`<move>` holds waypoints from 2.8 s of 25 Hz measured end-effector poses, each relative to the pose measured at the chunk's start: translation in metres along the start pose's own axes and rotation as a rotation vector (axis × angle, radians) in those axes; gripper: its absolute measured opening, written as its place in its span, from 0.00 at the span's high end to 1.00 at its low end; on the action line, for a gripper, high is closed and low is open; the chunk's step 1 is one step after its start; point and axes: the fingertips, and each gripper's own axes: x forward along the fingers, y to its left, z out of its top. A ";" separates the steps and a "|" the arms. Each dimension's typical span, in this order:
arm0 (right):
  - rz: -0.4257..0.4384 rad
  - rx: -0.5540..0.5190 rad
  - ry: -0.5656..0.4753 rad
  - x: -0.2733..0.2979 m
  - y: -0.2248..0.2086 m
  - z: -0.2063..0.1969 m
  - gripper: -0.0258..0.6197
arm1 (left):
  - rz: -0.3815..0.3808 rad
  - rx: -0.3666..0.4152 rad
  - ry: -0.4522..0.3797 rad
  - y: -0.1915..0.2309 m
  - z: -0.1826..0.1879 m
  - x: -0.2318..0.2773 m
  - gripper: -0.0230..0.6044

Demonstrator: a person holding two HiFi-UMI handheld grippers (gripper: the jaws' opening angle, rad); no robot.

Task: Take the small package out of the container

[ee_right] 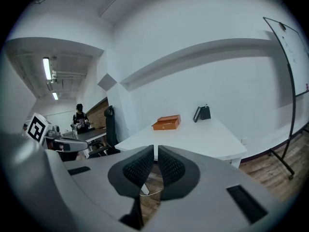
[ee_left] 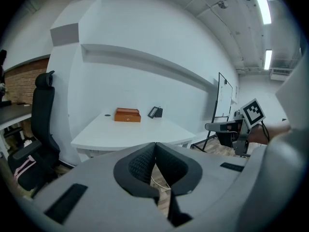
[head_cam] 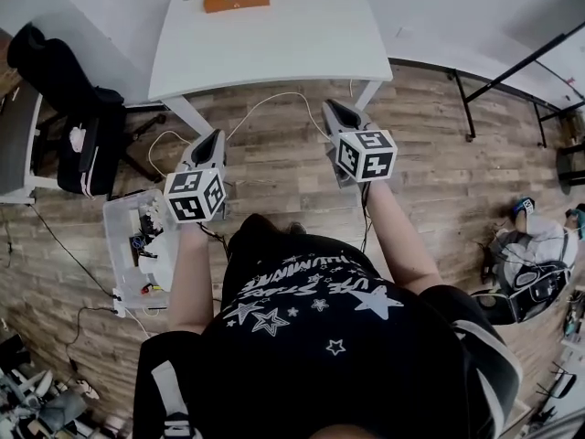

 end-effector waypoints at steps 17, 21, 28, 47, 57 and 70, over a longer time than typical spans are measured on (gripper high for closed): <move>-0.028 0.016 0.007 0.145 -0.031 0.038 0.87 | -0.044 -0.009 0.004 0.109 0.045 0.127 0.93; -0.029 0.012 0.013 0.207 -0.033 0.060 0.87 | -0.066 -0.012 0.013 0.151 0.066 0.172 0.93; -0.083 0.017 0.009 0.284 -0.040 0.095 0.87 | -0.121 0.018 0.019 0.209 0.106 0.233 0.93; -0.185 0.015 -0.004 0.366 -0.042 0.137 0.87 | -0.240 0.058 0.012 0.280 0.159 0.315 0.93; -0.146 0.009 -0.008 0.415 -0.070 0.161 0.87 | -0.219 0.067 0.007 0.292 0.185 0.360 0.93; -0.104 0.009 0.028 0.498 -0.139 0.196 0.87 | -0.356 0.103 0.017 0.281 0.240 0.459 0.93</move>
